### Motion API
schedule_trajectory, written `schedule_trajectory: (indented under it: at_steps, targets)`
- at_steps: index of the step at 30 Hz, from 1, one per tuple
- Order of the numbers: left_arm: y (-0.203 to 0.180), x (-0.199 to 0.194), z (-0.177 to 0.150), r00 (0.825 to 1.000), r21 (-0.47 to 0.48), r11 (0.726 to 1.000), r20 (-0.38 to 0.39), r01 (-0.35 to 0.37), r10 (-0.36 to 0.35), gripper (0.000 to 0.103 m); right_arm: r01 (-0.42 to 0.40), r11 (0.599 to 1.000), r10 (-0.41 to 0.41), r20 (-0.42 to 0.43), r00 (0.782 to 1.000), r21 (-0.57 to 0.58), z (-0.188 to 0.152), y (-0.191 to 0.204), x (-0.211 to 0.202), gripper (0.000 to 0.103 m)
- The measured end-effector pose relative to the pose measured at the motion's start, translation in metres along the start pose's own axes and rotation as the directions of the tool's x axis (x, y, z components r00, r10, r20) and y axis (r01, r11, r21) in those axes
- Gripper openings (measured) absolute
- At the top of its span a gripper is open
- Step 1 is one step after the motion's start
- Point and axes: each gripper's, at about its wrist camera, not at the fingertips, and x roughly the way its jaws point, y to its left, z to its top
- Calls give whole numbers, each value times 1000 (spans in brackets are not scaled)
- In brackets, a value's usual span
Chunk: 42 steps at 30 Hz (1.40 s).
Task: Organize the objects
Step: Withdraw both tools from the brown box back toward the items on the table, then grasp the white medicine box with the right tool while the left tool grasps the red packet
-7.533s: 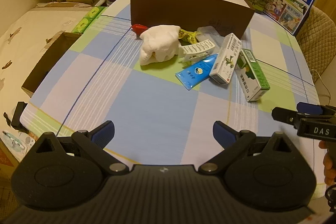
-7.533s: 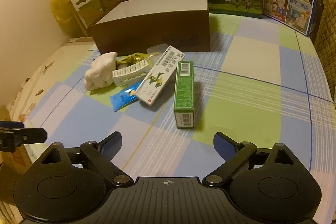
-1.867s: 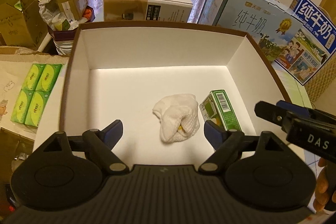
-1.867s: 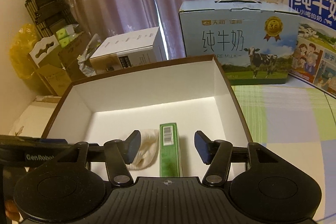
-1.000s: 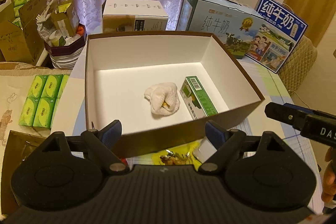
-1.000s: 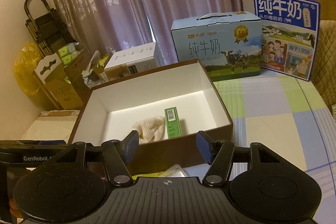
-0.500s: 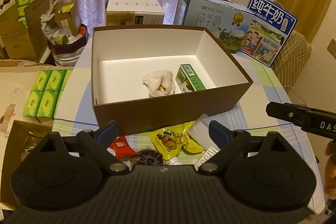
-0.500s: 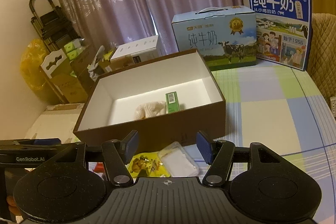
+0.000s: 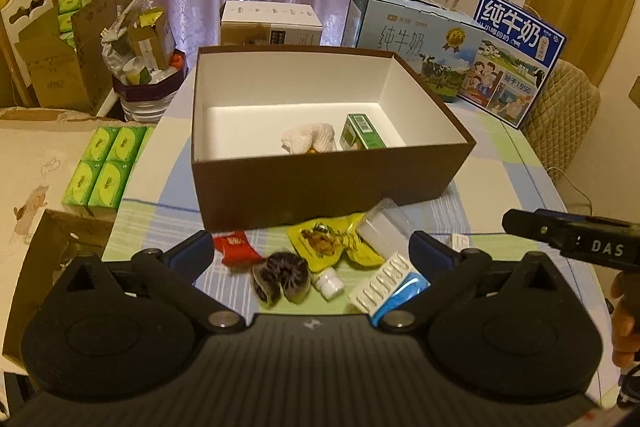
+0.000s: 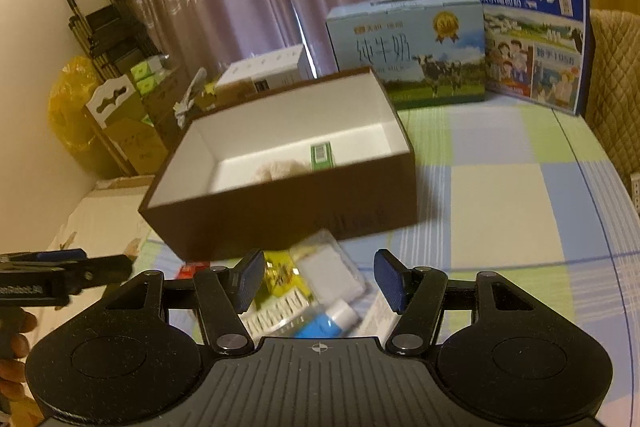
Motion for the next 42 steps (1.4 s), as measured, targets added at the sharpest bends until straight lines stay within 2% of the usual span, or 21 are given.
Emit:
schedule_trajectory:
  at_steps: [6, 16, 26, 35, 42]
  targets:
    - [6, -10, -13, 1000, -29, 999, -1, -20, 20, 102, 6, 1000, -5, -52, 999, 11, -17, -11, 4, 58]
    - [9, 1, -31, 993, -25, 994, -63, -105, 104, 100, 30, 999, -28, -125, 992, 12, -32, -21, 20, 58]
    - [14, 16, -38, 986, -35, 991, -108, -131, 127, 99, 56, 998, -48, -197, 979, 31, -42, -30, 44, 58]
    - [21, 32, -42, 980, -38, 987, -136, -155, 148, 97, 90, 996, -85, -225, 971, 13, -42, -30, 65, 57]
    - [25, 46, -45, 977, -41, 987, -157, -154, 146, 96, 124, 992, -125, -249, 961, -21, -43, -30, 84, 48]
